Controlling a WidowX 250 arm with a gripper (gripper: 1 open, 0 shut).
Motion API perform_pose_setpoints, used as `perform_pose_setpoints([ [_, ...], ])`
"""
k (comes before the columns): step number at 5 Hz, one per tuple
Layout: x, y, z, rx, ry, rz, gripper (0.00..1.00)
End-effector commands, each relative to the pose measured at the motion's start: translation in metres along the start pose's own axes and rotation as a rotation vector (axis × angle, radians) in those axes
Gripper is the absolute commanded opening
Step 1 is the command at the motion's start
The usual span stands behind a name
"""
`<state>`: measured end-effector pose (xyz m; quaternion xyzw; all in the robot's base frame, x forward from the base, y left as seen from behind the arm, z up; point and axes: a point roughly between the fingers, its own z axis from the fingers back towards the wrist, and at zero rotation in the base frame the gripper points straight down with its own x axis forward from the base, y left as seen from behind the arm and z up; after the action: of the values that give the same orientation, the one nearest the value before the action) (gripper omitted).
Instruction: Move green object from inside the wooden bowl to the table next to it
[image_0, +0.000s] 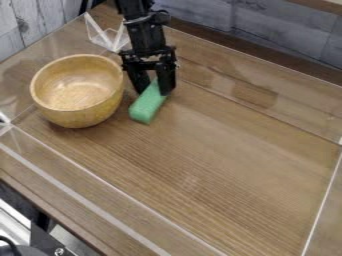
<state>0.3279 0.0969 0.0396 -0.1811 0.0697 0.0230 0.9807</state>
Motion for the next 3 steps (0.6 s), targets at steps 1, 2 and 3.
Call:
perform_pose_setpoints([
  [1,-0.001,-0.017,0.038,0.027,-0.083,-0.051,1.0],
  [2,-0.001,-0.027,0.042,0.025,-0.112,-0.012,1.0],
  [3,0.0,-0.035,0.043,0.026,-0.135,0.028,1.0],
])
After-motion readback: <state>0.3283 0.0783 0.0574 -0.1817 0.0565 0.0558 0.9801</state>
